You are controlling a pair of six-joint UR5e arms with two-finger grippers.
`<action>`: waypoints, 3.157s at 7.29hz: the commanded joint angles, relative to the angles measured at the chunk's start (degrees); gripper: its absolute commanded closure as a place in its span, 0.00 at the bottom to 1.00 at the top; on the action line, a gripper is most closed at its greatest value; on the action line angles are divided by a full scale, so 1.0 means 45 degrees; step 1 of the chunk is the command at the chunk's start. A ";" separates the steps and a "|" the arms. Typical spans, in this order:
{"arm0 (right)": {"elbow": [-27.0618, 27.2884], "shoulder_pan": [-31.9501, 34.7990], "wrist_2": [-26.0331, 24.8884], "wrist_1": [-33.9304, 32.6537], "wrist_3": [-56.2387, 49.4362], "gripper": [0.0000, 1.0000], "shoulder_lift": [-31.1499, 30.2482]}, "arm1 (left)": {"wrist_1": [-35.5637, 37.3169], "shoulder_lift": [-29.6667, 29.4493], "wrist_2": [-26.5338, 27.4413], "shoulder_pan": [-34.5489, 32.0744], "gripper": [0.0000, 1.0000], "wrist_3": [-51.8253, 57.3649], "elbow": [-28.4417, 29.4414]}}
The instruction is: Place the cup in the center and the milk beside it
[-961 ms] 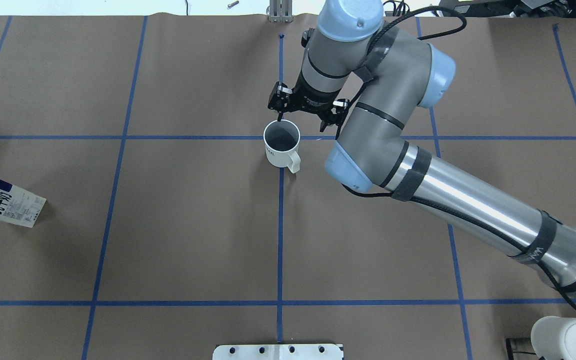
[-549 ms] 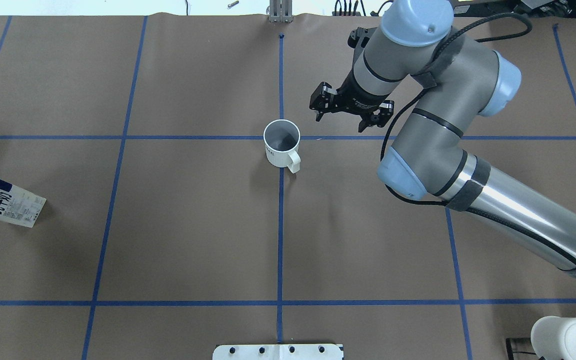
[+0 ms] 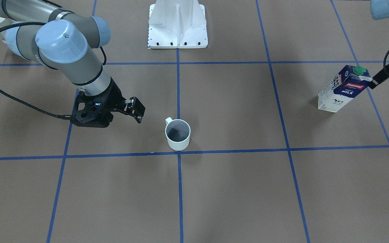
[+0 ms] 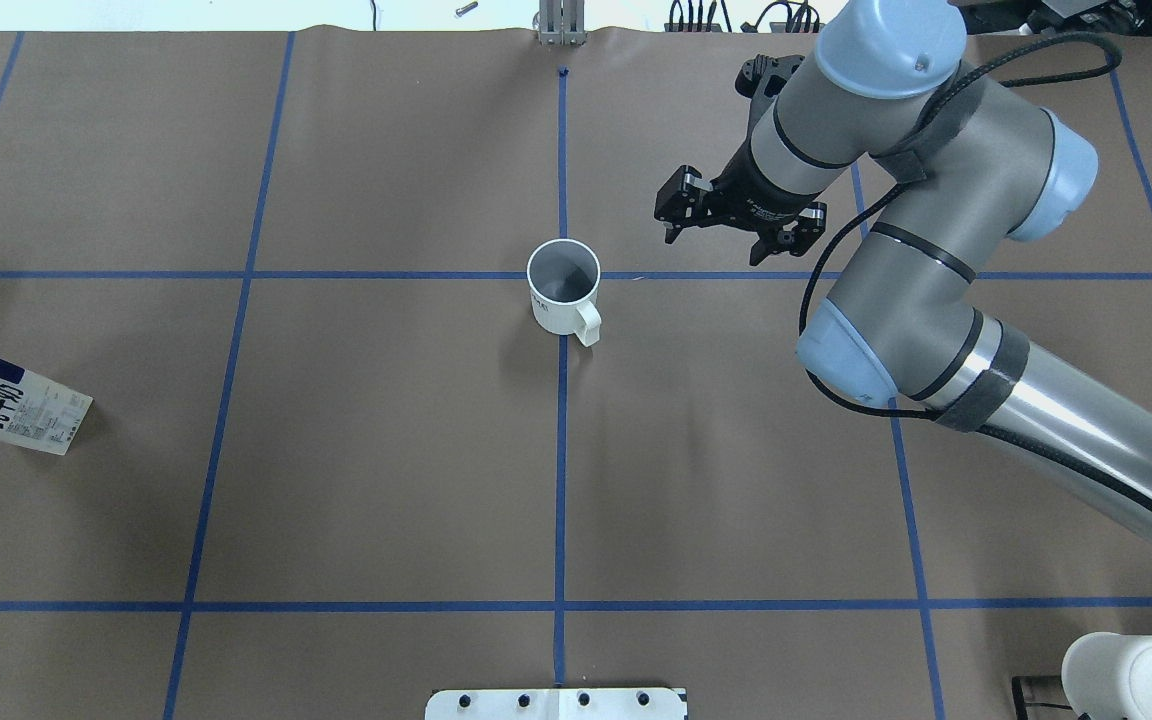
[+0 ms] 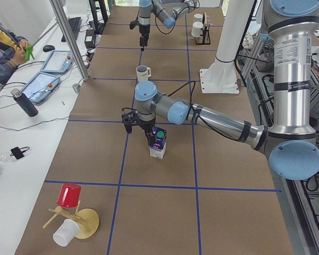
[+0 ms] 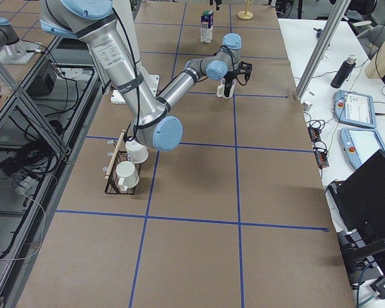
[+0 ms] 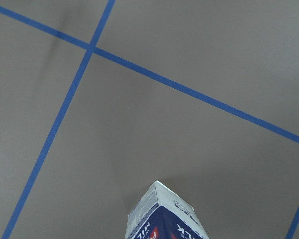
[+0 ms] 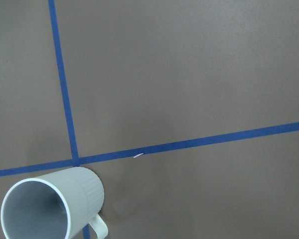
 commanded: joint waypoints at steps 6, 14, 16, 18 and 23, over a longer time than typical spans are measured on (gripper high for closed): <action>0.1291 0.0729 0.0699 -0.0056 -0.0047 0.00 -0.1339 | -0.1877 0.1302 -0.0012 0.0626 0.02 -0.5775 0.0008; 0.1743 0.0909 0.0763 -0.0075 -0.0418 0.00 -0.1909 | -0.2193 0.1322 -0.0012 0.1429 0.02 -0.7028 0.0048; 0.1743 0.0909 0.0763 -0.0075 -0.0418 0.00 -0.1987 | -0.2193 0.1282 0.0007 0.1626 0.02 -0.7168 0.0029; 0.1743 0.0909 0.0782 -0.0075 -0.0418 0.00 -0.2007 | -0.2193 0.1263 0.0027 0.1645 0.02 -0.7149 0.0029; 0.1743 0.0948 0.0763 -0.0075 -0.0418 0.00 -0.2026 | -0.2154 0.1069 0.0086 0.1801 0.48 -0.7149 -0.0068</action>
